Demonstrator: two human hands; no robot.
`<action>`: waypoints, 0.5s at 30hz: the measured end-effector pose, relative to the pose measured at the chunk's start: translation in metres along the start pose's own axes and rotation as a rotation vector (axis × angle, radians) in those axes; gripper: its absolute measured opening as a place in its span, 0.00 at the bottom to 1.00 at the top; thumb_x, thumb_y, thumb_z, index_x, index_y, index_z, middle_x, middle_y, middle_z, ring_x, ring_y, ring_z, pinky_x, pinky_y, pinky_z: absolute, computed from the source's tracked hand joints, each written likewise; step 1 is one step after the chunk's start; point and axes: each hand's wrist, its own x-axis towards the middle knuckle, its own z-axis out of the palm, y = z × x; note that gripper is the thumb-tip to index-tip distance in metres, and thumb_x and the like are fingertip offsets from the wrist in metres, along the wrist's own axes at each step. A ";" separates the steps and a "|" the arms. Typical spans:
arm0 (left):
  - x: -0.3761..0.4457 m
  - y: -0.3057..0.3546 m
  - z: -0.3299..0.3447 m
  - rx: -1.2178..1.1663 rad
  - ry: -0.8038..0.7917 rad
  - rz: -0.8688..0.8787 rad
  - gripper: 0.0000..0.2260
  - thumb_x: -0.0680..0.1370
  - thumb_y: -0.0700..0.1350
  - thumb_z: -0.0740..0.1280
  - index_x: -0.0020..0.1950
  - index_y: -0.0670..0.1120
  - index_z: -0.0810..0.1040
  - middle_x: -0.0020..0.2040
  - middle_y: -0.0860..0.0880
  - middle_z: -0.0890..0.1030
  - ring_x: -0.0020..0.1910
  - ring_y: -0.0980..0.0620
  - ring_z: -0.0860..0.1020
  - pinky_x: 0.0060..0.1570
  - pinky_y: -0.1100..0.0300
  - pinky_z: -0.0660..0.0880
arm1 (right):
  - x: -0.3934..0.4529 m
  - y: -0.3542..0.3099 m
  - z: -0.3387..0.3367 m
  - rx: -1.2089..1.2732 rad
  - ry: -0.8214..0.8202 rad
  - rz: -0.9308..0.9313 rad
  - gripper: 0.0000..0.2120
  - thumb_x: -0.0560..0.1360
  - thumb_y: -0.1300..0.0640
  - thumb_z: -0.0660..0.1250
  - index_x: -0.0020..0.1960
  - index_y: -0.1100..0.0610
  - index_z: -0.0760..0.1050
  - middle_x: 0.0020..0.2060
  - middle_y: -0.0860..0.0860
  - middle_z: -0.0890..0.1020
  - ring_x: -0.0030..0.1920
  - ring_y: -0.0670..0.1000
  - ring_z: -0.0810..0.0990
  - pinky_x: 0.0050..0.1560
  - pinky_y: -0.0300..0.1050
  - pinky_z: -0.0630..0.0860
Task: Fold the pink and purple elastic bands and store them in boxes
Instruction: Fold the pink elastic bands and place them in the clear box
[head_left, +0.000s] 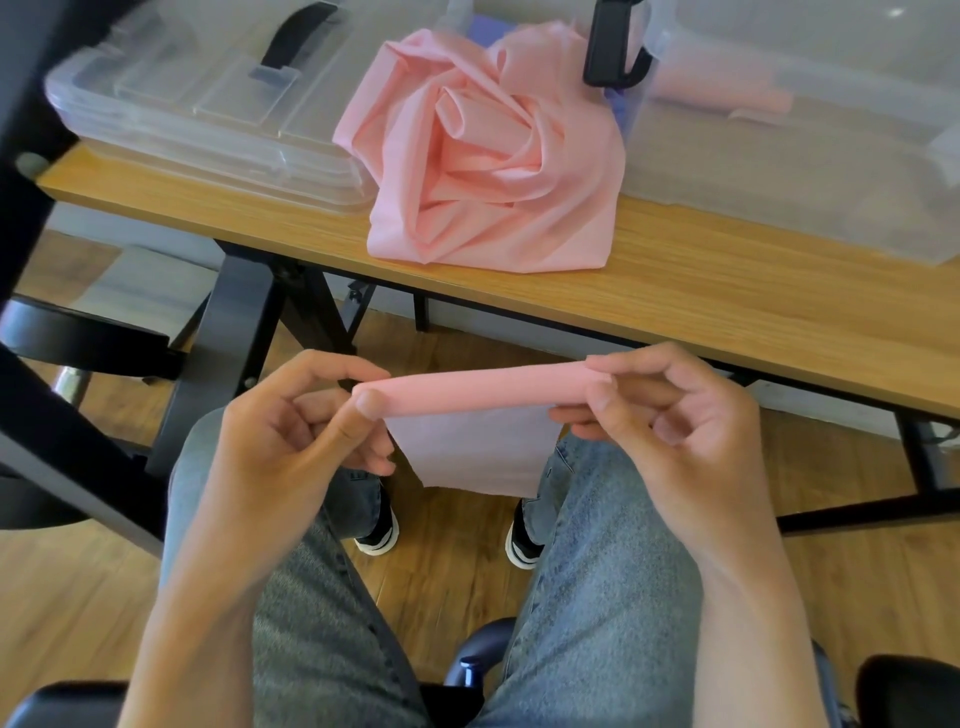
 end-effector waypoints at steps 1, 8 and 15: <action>0.000 0.000 0.000 0.004 0.007 -0.004 0.14 0.75 0.48 0.69 0.58 0.43 0.81 0.37 0.46 0.85 0.35 0.47 0.84 0.40 0.48 0.85 | 0.000 -0.001 0.000 0.002 -0.007 0.007 0.07 0.78 0.65 0.70 0.56 0.62 0.79 0.48 0.55 0.89 0.46 0.55 0.89 0.47 0.45 0.85; 0.001 -0.002 -0.003 0.084 -0.009 -0.034 0.13 0.74 0.47 0.70 0.58 0.46 0.81 0.46 0.49 0.87 0.43 0.50 0.86 0.43 0.55 0.85 | -0.001 0.002 -0.005 -0.183 -0.081 0.127 0.19 0.76 0.56 0.73 0.66 0.46 0.78 0.52 0.43 0.88 0.55 0.47 0.87 0.58 0.49 0.83; 0.000 -0.002 -0.009 0.215 -0.077 -0.031 0.20 0.71 0.51 0.72 0.63 0.51 0.82 0.49 0.56 0.87 0.49 0.56 0.86 0.52 0.61 0.82 | -0.002 0.004 -0.005 -0.448 -0.065 0.082 0.12 0.77 0.61 0.74 0.56 0.47 0.83 0.42 0.40 0.88 0.43 0.42 0.87 0.47 0.43 0.84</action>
